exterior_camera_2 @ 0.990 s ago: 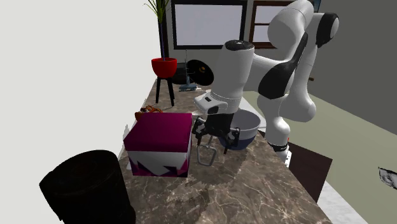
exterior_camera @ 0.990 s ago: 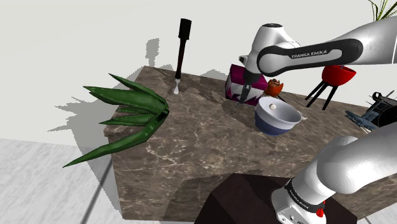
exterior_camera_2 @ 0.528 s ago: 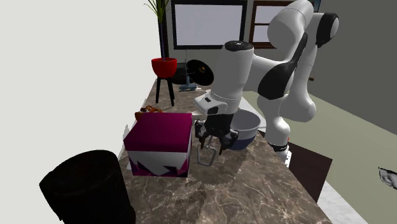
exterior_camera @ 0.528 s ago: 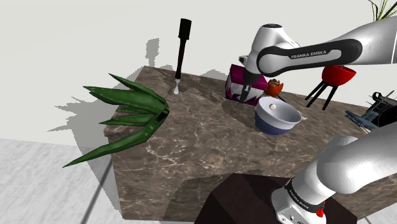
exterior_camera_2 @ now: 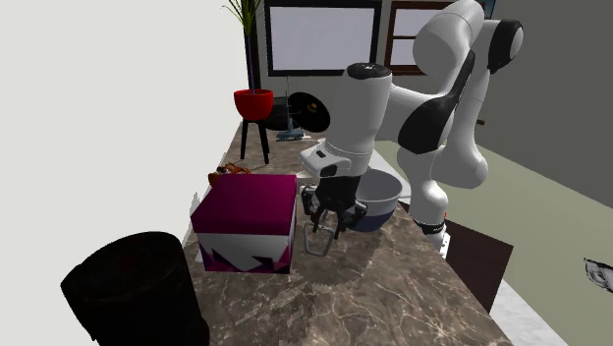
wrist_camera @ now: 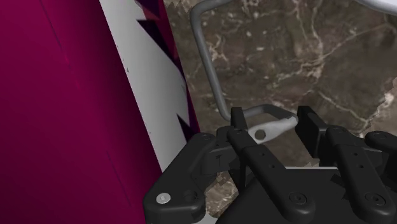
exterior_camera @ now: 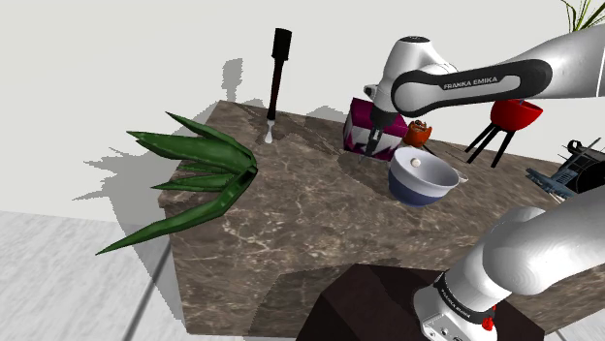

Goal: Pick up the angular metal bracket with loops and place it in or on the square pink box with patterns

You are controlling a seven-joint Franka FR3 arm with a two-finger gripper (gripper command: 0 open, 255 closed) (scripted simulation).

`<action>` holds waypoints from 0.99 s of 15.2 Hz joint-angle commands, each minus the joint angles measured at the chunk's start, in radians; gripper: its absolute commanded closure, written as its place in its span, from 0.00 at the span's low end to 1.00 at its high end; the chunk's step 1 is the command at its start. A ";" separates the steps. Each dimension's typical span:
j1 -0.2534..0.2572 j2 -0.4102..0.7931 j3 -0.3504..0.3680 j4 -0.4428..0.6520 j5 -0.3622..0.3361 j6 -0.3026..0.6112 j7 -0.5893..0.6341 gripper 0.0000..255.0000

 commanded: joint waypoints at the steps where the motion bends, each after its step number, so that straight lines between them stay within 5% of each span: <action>1: 0.000 0.000 0.000 0.000 0.000 0.000 0.000 1.00; 15: 0.006 -0.046 0.007 0.149 0.020 -0.193 -0.033 1.00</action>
